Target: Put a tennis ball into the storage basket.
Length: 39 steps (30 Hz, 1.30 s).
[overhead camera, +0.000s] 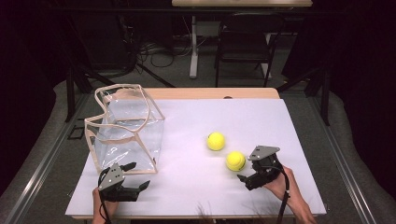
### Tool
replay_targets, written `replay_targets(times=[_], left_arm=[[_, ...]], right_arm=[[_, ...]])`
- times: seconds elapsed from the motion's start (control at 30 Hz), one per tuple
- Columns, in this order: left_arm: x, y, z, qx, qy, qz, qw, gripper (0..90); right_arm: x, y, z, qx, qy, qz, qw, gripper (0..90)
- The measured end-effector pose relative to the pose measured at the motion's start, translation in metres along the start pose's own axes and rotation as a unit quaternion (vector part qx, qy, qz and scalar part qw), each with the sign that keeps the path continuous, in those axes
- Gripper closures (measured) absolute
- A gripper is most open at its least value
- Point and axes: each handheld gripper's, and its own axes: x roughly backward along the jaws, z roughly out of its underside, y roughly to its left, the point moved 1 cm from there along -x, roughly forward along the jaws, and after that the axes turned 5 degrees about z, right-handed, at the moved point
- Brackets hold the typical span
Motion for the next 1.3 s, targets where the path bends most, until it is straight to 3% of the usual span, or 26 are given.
replay_targets(times=[1.3], left_arm=[[0.001, 0.000, 0.001, -0.001, -0.002, 0.002, 1.0000, 15.8]], right_arm=[[-0.035, -0.013, -0.025, 0.015, 0.053, -0.012, 0.9984, 0.0]])
